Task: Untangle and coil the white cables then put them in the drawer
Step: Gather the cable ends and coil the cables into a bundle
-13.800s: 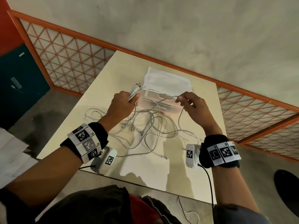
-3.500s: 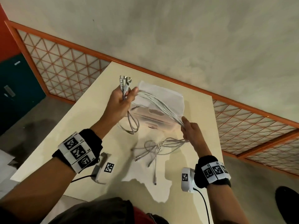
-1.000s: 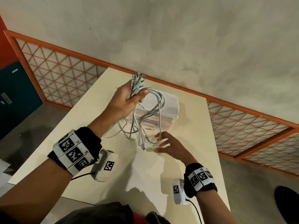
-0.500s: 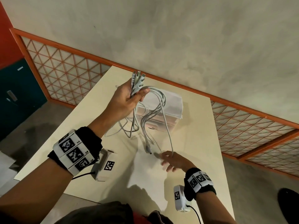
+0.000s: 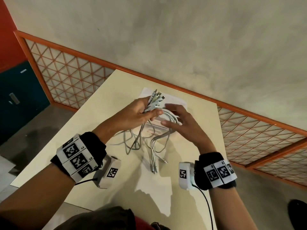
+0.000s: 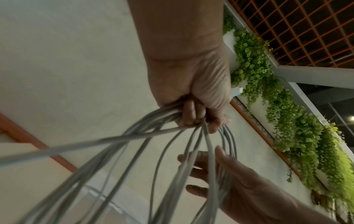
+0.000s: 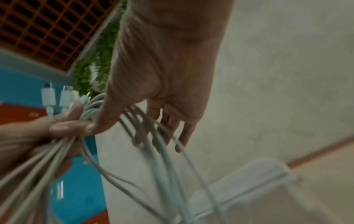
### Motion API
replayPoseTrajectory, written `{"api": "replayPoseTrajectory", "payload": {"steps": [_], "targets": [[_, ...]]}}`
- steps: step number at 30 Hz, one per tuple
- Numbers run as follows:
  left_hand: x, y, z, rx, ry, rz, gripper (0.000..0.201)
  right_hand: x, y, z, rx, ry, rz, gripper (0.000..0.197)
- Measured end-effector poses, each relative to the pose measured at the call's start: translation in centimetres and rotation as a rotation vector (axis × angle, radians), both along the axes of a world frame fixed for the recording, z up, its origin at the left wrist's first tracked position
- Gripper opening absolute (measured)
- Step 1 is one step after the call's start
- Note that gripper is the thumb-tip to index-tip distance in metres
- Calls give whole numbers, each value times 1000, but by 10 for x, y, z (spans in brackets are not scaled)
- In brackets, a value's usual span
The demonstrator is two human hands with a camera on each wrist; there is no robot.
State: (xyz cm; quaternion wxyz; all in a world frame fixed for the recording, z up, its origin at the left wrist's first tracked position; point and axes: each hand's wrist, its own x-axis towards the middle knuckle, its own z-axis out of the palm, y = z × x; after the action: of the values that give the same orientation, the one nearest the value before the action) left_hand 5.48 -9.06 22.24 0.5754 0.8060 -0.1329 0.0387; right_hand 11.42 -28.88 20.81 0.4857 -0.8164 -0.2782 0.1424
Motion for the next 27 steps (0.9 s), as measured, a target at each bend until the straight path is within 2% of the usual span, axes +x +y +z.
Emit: {"api": "replayPoseTrajectory", "payload": {"steps": [1,2,5,7,9,10,12,16,19,20,21,23,25,27], "targets": [[1,-1,0,-28,2,-2,27,-3,6,0,32,3,-2,31],[2,-1,0,-51,0,6,30,-5,9,-2,64,46,10,11],[4,4,-7,-26,31,21,28,-1,0,-15,113,83,5,25],[6,8,-16,60,73,38,23,5,-14,-17,97,82,22,29],[8,10,-23,111,77,82,49,10,-31,-18,25,122,42,38],[9,10,-23,96,70,100,52,10,-37,-17,-37,148,52,37],[6,7,-16,60,39,109,41,6,-48,-24,-213,203,27,35],[3,-3,-11,-111,62,103,40,-4,-57,-52,-599,296,-133,66],[0,-9,-9,-216,121,37,41,-5,-58,-71,-883,181,-96,65],[0,-10,-9,-236,130,23,42,-5,-57,-72,-900,123,-102,68],[-1,-11,-8,-253,131,7,42,-7,-54,-70,-836,87,-133,75],[0,-14,-8,-289,129,-11,43,-12,-40,-57,-576,-9,-188,86],[1,-17,-7,-332,127,-29,44,-19,-19,-36,-338,-111,-133,93],[1,-21,-6,-366,118,-31,45,-28,4,-17,-221,-175,-47,103]]}}
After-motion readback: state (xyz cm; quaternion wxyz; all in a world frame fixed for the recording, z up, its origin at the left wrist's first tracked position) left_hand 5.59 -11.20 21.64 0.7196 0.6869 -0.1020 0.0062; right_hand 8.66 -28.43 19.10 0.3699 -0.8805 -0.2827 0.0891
